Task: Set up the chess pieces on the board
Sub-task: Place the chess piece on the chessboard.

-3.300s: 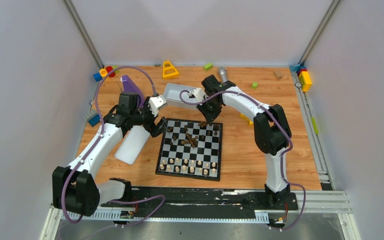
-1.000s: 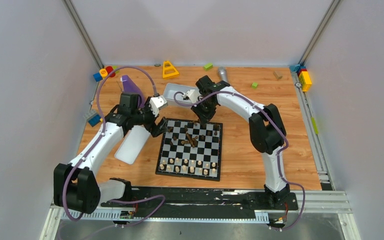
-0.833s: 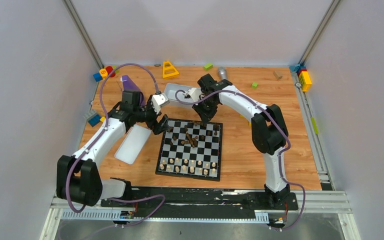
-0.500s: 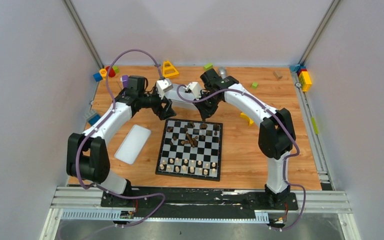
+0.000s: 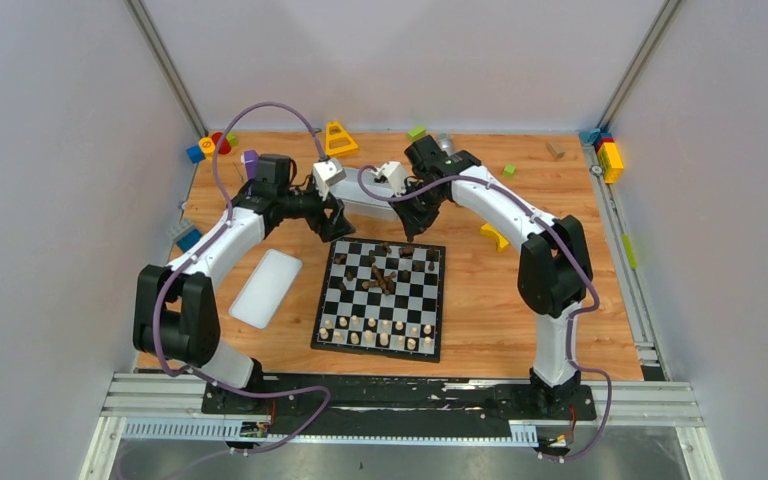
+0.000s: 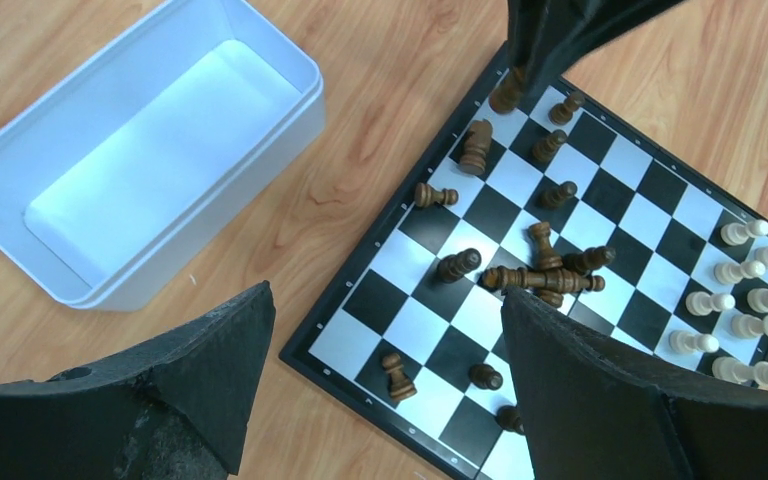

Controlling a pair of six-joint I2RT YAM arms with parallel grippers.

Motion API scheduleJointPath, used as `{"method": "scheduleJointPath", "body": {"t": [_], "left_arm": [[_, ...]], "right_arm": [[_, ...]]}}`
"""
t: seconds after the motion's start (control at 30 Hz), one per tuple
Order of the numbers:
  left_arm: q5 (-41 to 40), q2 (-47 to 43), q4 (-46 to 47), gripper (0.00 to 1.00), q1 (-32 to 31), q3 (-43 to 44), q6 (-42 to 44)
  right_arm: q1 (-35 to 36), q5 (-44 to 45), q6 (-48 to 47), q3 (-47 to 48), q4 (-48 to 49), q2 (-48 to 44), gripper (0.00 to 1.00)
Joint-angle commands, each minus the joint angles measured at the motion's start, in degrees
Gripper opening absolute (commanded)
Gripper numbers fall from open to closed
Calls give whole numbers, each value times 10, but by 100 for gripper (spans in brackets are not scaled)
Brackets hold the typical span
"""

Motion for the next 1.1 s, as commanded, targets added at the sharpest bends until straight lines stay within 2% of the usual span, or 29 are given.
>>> {"method": "scheduleJointPath", "body": {"t": [0.0, 0.2, 0.37, 0.57, 1.07], "left_arm": [[10, -36, 24, 91, -2, -18, -9], [-1, -60, 20, 91, -2, -36, 1], [-8, -71, 14, 91, -2, -44, 8], [-17, -90, 1, 91, -2, -56, 22], [-49, -127, -15, 92, -1, -72, 38]], "right_arm": [[-13, 9, 13, 15, 17, 6, 0], [-15, 60, 19, 1, 35, 17, 0], [-17, 70, 18, 9, 45, 43, 0], [-16, 63, 15, 8, 45, 65, 0], [15, 3, 18, -24, 39, 51, 0]]}}
